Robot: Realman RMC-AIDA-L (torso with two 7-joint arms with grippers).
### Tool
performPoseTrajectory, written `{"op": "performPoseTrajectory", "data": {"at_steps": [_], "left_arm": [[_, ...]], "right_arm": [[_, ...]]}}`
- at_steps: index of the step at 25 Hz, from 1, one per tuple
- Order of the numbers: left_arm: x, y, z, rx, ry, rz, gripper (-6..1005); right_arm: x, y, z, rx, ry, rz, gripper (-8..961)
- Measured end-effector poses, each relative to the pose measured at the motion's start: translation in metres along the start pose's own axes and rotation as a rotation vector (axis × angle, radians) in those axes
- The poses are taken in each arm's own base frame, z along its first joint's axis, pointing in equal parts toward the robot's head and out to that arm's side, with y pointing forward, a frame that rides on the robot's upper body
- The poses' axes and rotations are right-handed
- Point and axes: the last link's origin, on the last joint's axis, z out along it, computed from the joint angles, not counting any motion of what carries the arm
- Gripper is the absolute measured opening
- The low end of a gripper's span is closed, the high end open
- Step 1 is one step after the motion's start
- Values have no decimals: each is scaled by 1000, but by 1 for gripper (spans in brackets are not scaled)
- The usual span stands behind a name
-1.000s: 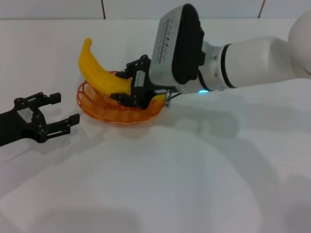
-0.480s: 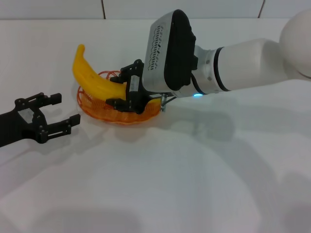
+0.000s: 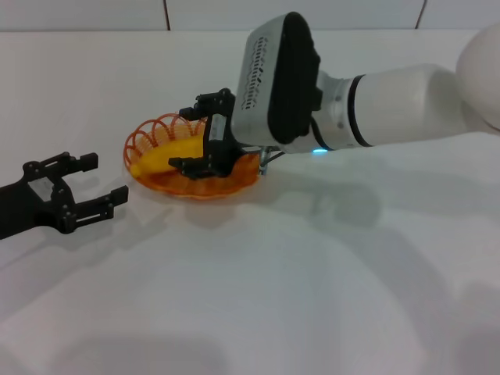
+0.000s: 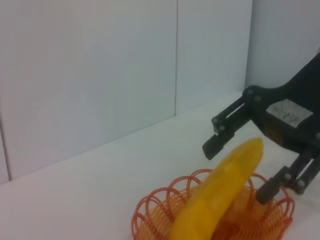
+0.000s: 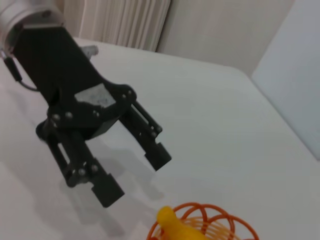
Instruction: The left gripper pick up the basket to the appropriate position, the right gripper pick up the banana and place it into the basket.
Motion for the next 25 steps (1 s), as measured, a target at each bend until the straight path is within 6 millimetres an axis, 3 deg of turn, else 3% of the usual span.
{"op": "performPoseTrajectory", "data": {"at_steps": [5, 8, 17, 25], "left_arm": [[-1, 0, -1, 1, -1, -3, 802], [-1, 1, -1, 1, -2, -3, 802], [-3, 1, -3, 5, -2, 11, 802], [-5, 3, -6, 14, 6, 19, 802]], "right_arm": [[0, 2, -16, -4, -41, 36, 735], [2, 0, -35, -58, -74, 74, 739], [26, -14, -85, -93, -179, 172, 735], [52, -14, -98, -50, -169, 232, 733]]}}
